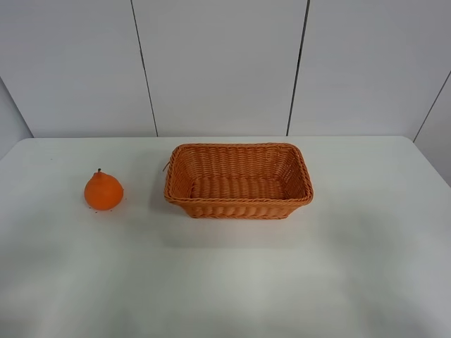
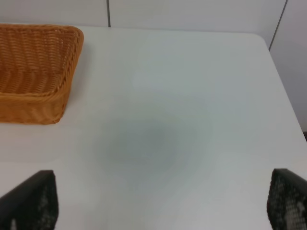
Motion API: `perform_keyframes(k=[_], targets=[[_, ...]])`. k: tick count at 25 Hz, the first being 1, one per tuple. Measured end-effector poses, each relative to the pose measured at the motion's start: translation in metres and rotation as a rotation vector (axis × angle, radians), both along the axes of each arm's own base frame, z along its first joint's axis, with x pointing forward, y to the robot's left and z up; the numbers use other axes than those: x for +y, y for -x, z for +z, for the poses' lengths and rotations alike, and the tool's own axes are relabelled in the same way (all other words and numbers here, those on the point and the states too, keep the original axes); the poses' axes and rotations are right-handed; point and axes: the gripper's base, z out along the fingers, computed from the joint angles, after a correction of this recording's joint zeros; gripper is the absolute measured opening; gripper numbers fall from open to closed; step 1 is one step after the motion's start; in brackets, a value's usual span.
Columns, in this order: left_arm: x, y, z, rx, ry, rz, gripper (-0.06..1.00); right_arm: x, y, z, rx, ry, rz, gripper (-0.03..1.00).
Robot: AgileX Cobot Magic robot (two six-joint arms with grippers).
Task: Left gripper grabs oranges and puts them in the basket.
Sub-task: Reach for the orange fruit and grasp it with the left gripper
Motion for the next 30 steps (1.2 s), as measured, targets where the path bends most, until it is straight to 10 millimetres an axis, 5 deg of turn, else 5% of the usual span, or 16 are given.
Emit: perform_keyframes(k=[13,18,23,30], targets=[[0.000,0.000,0.001,-0.007,0.000,0.000,0.80,0.000,0.000,0.000,0.000,0.000,0.000,0.69],[-0.003,-0.004,0.018,-0.037,0.031,-0.020,0.78,0.000,0.000,0.000,0.000,0.000,0.000,0.69],[-0.003,-0.041,0.048,0.067,0.026,-0.027,0.78,0.000,0.000,0.000,0.000,0.000,0.000,0.69],[-0.003,-0.144,0.075,0.304,0.027,-0.024,0.78,0.000,0.000,0.000,0.000,0.000,0.000,0.69]])
